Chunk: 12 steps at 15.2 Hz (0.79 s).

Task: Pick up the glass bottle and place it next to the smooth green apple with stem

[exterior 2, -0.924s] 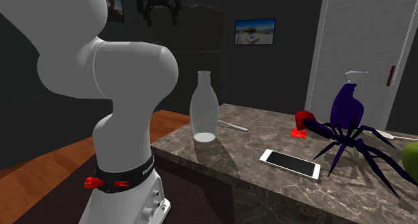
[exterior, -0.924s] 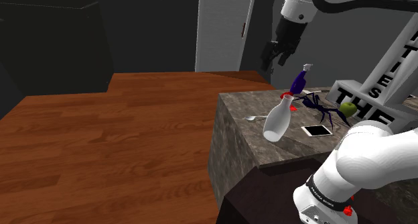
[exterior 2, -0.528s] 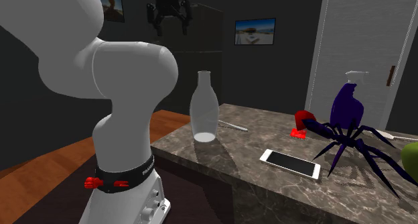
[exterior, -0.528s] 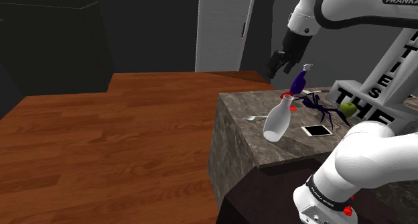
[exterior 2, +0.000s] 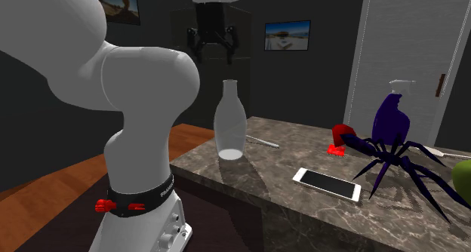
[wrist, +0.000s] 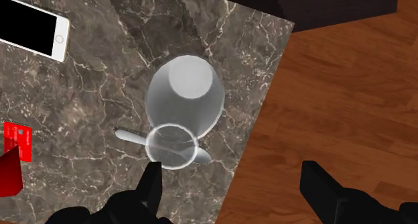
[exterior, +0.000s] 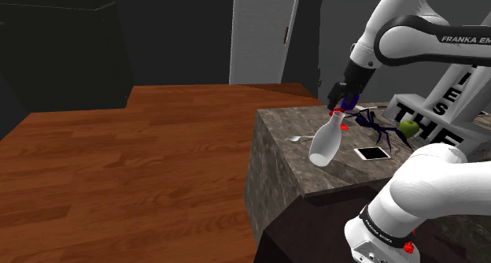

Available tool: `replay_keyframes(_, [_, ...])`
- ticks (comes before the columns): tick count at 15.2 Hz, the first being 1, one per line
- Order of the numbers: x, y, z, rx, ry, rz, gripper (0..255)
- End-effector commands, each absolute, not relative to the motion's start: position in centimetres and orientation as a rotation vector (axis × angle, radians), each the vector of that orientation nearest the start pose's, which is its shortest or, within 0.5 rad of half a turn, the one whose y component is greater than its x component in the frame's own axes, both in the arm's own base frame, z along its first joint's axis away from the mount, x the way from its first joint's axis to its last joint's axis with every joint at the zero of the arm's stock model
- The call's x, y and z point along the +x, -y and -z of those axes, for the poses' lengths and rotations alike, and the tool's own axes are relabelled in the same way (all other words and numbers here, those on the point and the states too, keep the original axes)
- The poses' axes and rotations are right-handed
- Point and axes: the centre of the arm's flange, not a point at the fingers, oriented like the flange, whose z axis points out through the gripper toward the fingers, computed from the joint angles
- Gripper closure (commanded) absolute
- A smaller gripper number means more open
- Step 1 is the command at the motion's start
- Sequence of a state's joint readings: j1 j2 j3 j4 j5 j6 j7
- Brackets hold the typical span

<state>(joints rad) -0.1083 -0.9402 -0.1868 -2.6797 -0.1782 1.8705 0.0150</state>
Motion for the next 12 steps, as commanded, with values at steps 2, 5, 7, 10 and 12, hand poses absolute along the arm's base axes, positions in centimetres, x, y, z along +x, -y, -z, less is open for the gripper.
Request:
replay_keyframes(2, [26.1,12.9,-47.8,-3.146,-0.342,0.183,0])
replay_keyframes(5, [25.4,14.3,-45.9,-3.14,-0.354,0.178,0])
replay_keyframes(7, [25.5,14.4,-44.8,-3.14,-0.354,0.178,0])
replay_keyframes(10, [25.7,14.4,-43.2,-3.14,-0.354,0.178,0])
replay_keyframes(12, [25.8,14.4,-42.4,-3.14,-0.354,0.178,0])
